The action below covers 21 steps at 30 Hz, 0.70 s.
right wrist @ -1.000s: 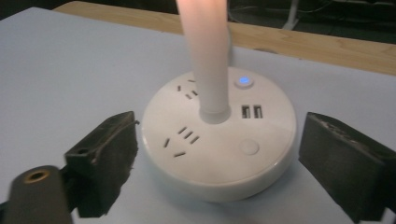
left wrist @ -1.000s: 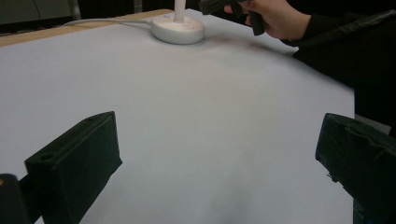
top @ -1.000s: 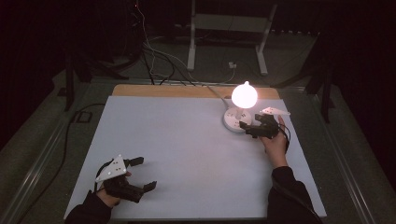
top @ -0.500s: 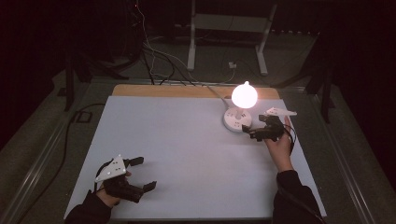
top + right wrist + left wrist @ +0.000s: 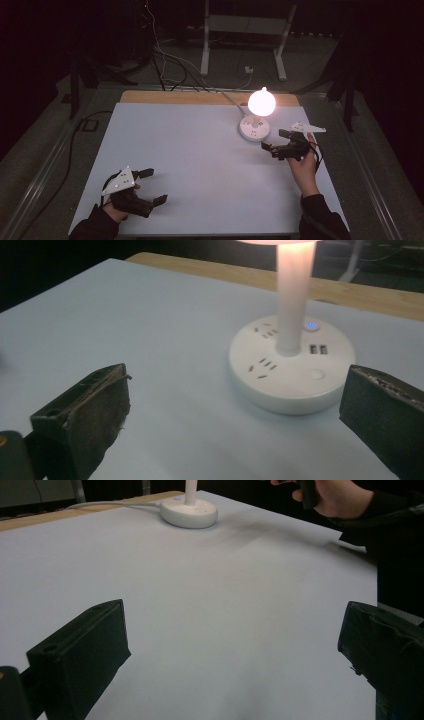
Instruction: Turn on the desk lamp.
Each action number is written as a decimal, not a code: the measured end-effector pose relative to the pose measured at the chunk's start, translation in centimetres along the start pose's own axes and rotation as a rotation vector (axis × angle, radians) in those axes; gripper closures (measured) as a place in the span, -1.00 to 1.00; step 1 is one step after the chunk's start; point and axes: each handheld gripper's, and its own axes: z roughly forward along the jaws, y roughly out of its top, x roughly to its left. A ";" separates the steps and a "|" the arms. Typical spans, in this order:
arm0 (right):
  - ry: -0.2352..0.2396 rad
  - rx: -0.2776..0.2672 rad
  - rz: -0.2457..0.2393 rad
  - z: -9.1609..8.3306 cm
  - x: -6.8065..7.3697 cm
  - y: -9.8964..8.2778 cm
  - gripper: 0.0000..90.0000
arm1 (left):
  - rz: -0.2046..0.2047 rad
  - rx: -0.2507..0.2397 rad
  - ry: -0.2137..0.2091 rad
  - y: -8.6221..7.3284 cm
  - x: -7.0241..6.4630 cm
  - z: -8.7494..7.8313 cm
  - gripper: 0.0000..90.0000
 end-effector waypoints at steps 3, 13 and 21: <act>0.014 -0.006 0.013 -0.4 0.5 -0.3 -1.00 | 0.001 0.002 0.000 0.0 0.0 0.0 -0.99; -0.008 0.002 -0.003 -1.7 2.1 -2.2 -1.00 | 0.001 -0.001 -0.001 0.0 -0.1 0.0 -0.99; 0.016 0.046 -0.010 -2.1 3.4 -4.3 -1.00 | 0.003 0.001 -0.003 0.0 -0.1 -0.1 -0.99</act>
